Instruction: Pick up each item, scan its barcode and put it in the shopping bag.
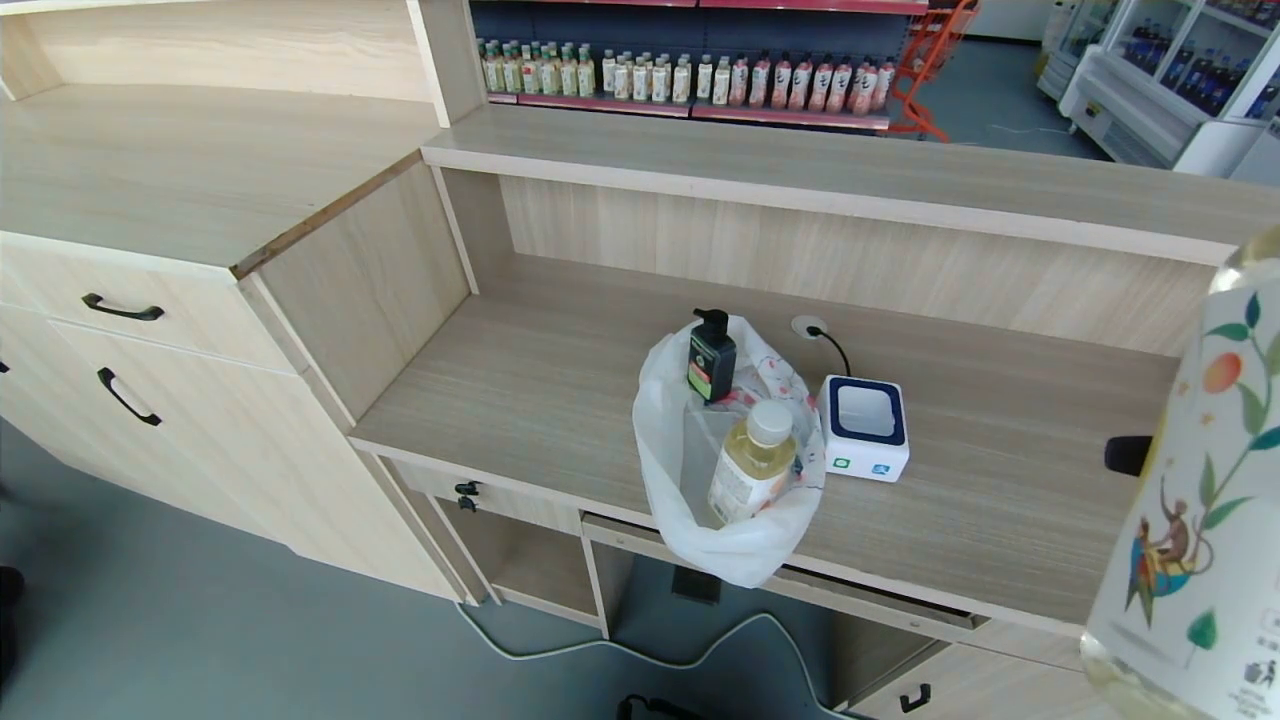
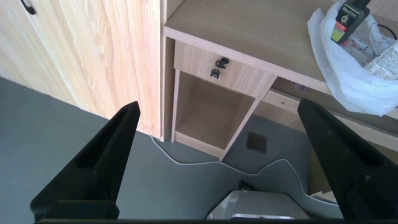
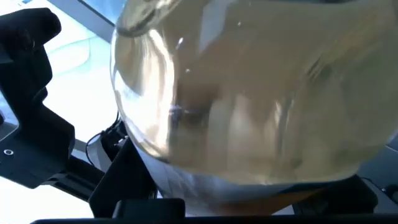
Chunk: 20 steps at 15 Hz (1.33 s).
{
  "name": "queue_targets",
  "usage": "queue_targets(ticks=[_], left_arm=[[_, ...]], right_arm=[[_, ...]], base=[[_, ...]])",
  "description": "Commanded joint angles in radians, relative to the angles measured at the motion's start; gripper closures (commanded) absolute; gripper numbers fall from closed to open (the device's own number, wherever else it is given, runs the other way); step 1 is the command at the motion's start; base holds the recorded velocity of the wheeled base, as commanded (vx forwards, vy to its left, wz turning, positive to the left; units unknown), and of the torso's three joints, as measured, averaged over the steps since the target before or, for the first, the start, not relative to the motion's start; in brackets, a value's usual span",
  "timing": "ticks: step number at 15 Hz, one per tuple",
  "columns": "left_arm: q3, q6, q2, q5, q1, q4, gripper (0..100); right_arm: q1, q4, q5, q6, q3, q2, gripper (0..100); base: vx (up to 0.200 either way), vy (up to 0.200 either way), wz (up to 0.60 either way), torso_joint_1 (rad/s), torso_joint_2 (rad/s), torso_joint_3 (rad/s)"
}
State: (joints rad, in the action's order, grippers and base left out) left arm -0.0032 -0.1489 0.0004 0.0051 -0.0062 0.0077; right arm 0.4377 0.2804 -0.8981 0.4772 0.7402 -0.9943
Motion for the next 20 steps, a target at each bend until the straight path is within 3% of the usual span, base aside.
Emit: queue_targets(ticks=[1,20], left_arm=[[0.0,-0.001,0.0,-0.001,0.0,0.0,0],[0.0,0.0,0.0,-0.001,0.0,0.0,0]], right_arm=[[0.027,-0.018,-0.001,0.0,0.001,0.036,100],[0.197,-0.139,0.008,0.004,0.097,0.045,100]], base=[[0.0,0.0,0.0,0.0,0.0,0.0],[0.0,0.0,0.0,0.0,0.0,0.0]])
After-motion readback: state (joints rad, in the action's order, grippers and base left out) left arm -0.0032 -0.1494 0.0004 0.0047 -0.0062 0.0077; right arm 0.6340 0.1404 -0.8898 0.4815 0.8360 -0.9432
